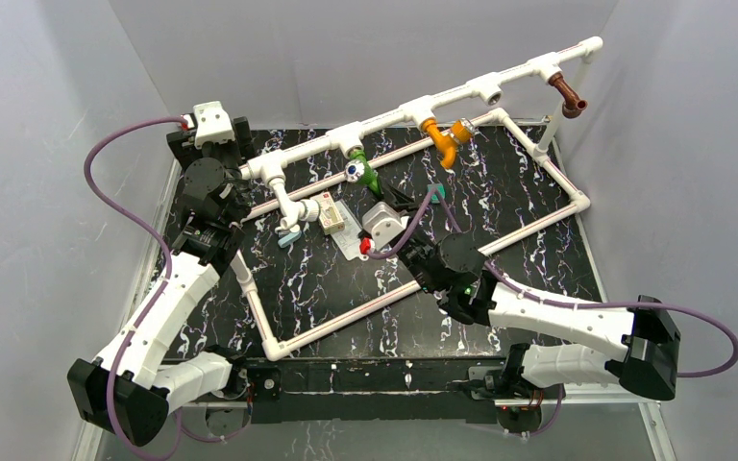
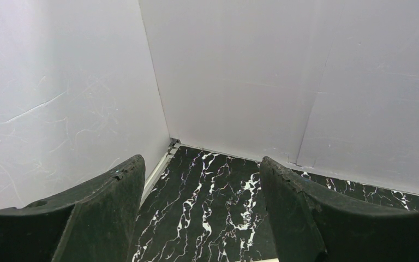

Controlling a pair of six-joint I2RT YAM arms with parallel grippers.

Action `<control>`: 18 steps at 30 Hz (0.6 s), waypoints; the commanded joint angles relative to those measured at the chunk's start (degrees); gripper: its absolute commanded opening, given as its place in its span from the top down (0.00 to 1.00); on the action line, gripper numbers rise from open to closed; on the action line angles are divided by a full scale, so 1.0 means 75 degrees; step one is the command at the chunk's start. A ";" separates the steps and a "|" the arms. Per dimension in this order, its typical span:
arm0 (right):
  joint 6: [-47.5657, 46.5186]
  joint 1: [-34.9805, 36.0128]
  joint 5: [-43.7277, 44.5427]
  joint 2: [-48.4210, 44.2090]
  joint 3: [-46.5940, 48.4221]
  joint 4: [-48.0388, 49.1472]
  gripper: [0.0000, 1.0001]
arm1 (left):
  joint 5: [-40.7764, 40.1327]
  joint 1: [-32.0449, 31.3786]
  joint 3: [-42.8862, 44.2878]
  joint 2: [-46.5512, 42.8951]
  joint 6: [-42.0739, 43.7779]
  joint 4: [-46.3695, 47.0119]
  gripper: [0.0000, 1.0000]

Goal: Install the water faucets

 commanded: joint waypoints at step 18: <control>0.2184 0.0087 0.0753 0.0286 0.0531 0.0869 0.99 | 0.0489 -0.0199 -0.1135 0.0784 -0.0233 -0.3104 0.26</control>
